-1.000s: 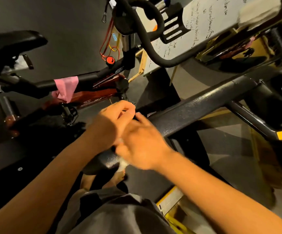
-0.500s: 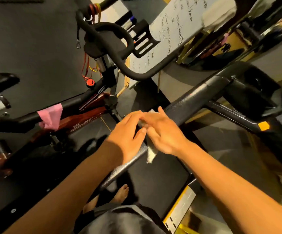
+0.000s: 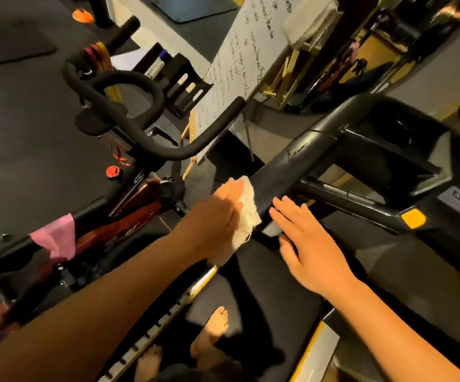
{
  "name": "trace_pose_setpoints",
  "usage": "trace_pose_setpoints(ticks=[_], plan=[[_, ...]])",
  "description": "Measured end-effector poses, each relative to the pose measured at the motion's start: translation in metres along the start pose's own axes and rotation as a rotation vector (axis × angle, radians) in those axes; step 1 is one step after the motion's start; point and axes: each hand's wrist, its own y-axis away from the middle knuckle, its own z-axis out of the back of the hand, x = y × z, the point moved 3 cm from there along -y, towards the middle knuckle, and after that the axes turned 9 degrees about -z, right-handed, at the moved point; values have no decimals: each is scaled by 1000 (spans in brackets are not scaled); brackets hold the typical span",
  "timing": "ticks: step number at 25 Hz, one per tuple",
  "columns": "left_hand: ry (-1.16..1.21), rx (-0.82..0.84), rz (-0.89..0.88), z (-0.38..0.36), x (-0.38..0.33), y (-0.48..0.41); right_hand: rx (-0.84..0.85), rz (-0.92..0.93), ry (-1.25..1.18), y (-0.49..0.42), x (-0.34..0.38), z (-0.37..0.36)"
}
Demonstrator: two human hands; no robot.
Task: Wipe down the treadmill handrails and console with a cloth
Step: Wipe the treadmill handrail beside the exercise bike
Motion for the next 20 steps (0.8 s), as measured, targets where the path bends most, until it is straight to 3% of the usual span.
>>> trace_pose_setpoints(ticks=[1,4,9,14,18,20], plan=[[-63,49,-31,9,0,-21,2,23,6,-5,-9,0],[-188,-19,-108,14,-2,-93,-35,41,-36,-19,-40,11],[271,-29,271,39,-1,-201,-294,-58,-286,-44,-89,38],[303,-42,286,32,4,-245,-476,-120,-316,-64,-120,64],[258,-251,153,30,-5,-192,-328,-236,-297,-64,-110,48],[370,-292,202,18,-6,-134,-228,-260,-318,-58,-99,37]])
